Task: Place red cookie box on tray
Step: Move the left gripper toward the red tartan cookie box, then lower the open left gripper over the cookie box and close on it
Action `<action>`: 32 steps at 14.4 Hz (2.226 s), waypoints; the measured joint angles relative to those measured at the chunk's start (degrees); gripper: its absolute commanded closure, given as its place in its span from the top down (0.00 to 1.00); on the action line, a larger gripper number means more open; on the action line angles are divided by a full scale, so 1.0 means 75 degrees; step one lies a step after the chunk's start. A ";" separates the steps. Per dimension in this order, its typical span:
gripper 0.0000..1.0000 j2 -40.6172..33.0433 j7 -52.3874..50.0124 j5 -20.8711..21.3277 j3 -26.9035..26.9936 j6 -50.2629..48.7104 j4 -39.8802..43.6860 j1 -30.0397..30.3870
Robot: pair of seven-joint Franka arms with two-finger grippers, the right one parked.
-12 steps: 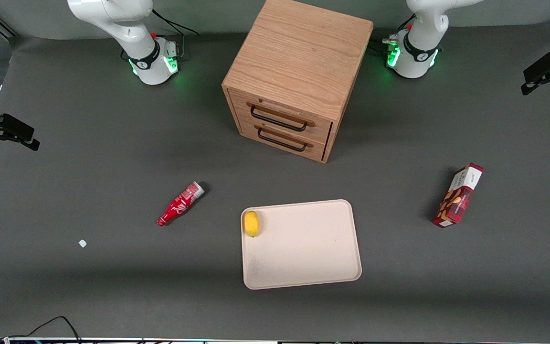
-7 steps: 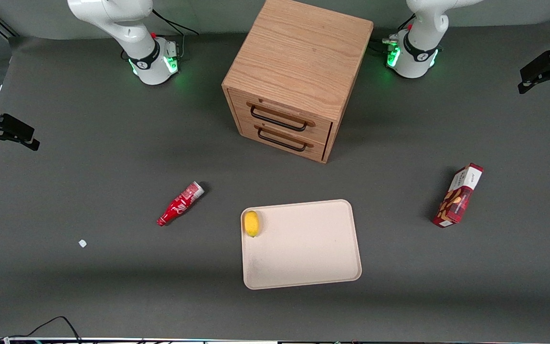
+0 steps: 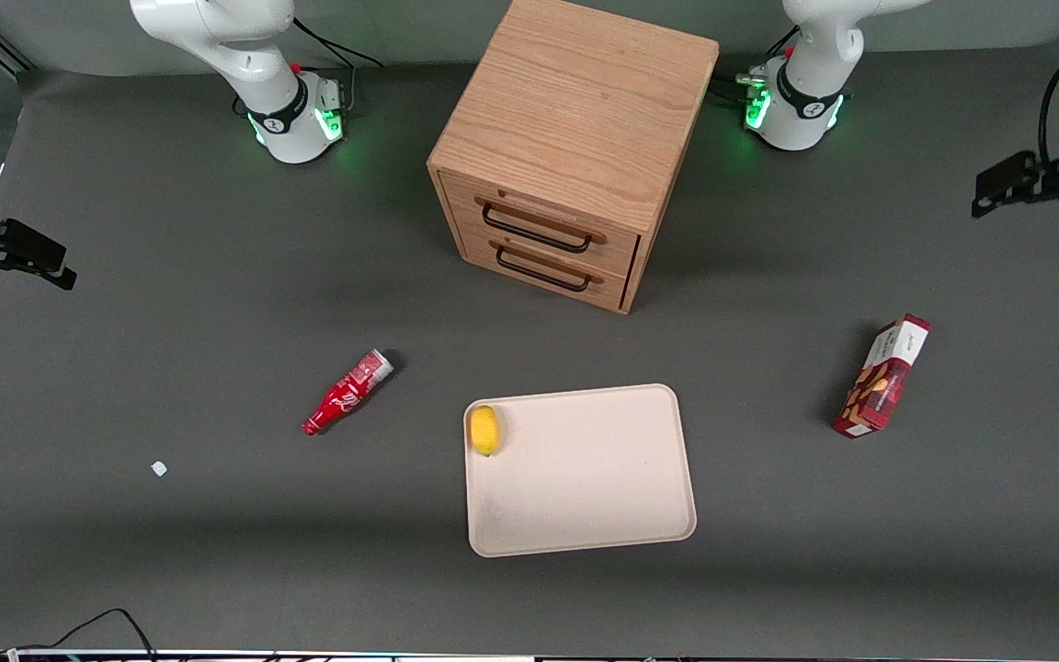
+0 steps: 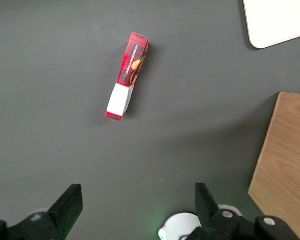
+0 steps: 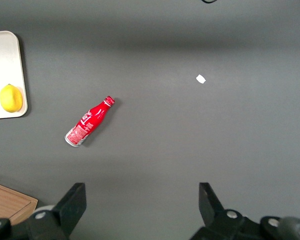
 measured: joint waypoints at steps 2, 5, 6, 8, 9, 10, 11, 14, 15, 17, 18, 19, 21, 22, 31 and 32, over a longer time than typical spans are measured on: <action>1.00 0.0467 0.0624 0.0129 0.0010 0.0511 -0.0061 0.0033; 1.00 0.0902 0.1396 0.0481 0.0023 0.1853 -0.0702 0.0079; 1.00 0.0951 0.1613 0.0520 0.0034 0.2420 -0.1083 0.0094; 1.00 0.0979 0.2011 0.0544 0.0059 0.3559 -0.1922 0.0136; 1.00 0.0994 0.2166 0.0546 0.0070 0.4079 -0.2312 0.0147; 1.00 0.1020 0.2273 0.0547 0.0075 0.4533 -0.2652 0.0153; 1.00 0.1065 0.2358 0.0548 0.0077 0.4967 -0.2949 0.0155; 1.00 0.1337 0.2570 0.0556 0.0076 0.6171 -0.3576 0.0155; 1.00 0.1475 0.2617 0.0559 0.0077 0.6494 -0.3712 0.0155; 1.00 0.1745 0.2698 0.0577 0.0077 0.6878 -0.3822 0.0155; 1.00 0.1872 0.2720 0.0625 0.0077 0.7040 -0.3830 0.0155; 1.00 0.1994 0.2725 0.0686 0.0079 0.7215 -0.3831 0.0155; 1.00 0.2248 0.2731 0.0734 0.0103 0.7561 -0.3838 0.0154; 1.00 0.2371 0.2734 0.0747 0.0130 0.7689 -0.3841 0.0155; 0.27 0.2872 0.2739 0.0756 0.0296 0.8131 -0.3999 0.0153; 0.13 0.2882 0.2739 0.0756 0.0295 0.8132 -0.4002 0.0152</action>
